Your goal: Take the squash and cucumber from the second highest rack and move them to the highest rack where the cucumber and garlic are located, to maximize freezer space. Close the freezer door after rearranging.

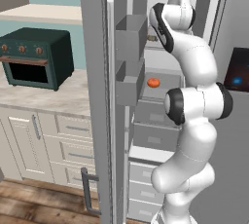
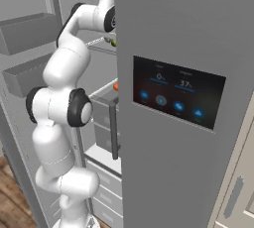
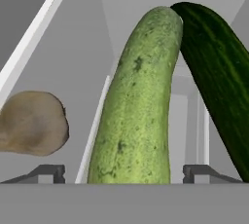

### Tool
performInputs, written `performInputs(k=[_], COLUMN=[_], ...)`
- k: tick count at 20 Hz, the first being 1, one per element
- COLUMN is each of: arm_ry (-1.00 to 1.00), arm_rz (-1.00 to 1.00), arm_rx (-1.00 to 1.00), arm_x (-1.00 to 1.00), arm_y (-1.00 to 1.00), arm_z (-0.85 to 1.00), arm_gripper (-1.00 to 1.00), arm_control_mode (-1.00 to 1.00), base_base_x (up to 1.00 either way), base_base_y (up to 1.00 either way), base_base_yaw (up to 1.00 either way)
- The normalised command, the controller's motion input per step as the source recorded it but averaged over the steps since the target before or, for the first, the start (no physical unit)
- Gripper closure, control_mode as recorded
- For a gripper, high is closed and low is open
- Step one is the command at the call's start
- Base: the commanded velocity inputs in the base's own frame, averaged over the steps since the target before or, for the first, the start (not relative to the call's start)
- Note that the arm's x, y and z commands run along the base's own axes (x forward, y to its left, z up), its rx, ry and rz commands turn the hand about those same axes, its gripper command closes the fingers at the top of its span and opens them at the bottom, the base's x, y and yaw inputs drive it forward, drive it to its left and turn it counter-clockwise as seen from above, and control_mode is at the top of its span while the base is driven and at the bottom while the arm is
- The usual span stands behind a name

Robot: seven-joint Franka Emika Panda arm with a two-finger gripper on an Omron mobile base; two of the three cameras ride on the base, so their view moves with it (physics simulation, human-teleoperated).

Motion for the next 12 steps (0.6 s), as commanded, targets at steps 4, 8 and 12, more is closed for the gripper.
performInputs(k=[4, 8, 12], arm_ry=[-0.27, -0.32, -0.04], arm_rz=[0.00, 0.00, 0.00], arm_rx=[-0.12, -0.05, 0.00], arm_x=[0.01, 0.00, -0.04], arm_y=[0.00, 0.00, 0.04], arm_z=[-0.43, -0.34, -0.06], arm_gripper=[-1.00, -1.00, -1.00], arm_control_mode=[-1.00, -1.00, -1.00], base_base_x=[0.00, 0.00, 0.00], base_base_y=[0.00, 0.00, 0.00], base_base_yaw=[0.00, 0.00, 0.00])
